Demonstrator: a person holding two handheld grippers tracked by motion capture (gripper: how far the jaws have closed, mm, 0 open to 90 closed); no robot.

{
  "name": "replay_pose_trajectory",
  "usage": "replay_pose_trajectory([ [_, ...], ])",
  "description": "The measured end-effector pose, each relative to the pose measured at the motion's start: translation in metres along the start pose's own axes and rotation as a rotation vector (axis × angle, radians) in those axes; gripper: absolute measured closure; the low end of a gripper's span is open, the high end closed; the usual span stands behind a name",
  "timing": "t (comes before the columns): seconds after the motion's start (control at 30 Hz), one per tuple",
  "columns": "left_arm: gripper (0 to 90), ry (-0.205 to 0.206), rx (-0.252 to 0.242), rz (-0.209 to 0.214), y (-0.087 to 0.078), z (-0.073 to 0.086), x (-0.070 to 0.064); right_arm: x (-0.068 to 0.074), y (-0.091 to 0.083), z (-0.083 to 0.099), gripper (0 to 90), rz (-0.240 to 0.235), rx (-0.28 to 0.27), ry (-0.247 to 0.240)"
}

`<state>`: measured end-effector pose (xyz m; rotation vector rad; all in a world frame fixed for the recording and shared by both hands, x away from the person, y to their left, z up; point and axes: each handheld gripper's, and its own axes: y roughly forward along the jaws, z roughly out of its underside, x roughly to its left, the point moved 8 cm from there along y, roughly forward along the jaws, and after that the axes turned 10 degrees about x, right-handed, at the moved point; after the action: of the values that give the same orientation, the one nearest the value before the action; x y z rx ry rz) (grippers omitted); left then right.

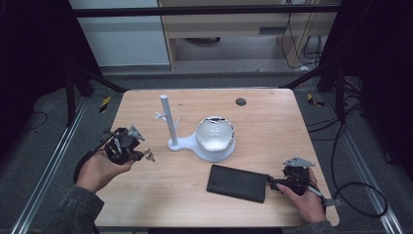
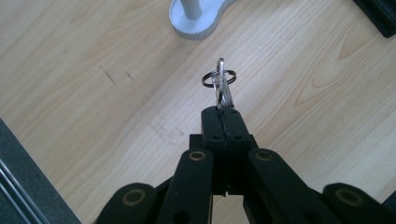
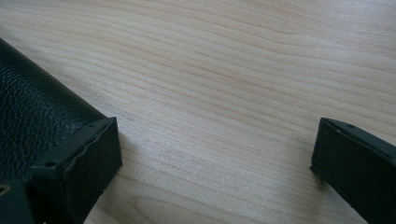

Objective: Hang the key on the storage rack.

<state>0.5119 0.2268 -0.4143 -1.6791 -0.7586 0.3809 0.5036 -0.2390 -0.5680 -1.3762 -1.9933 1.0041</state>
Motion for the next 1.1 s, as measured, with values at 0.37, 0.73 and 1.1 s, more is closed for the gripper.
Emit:
replay_pose_trajectory([
  [0.37,89.9,0.032,-0.009,-0.039,-0.032,-0.014,-0.002,0.000,0.000,0.000,1.7,0.000,0.000,0.000],
  [0.73,89.9,0.065,0.011,-0.059,-0.060,-0.021,0.000,0.000,0.001,-0.001,1.2,0.006,0.002,0.007],
  [1.1,89.9,0.101,0.067,-0.067,-0.060,-0.031,0.000,0.000,0.001,-0.001,1.2,0.009,0.001,0.002],
])
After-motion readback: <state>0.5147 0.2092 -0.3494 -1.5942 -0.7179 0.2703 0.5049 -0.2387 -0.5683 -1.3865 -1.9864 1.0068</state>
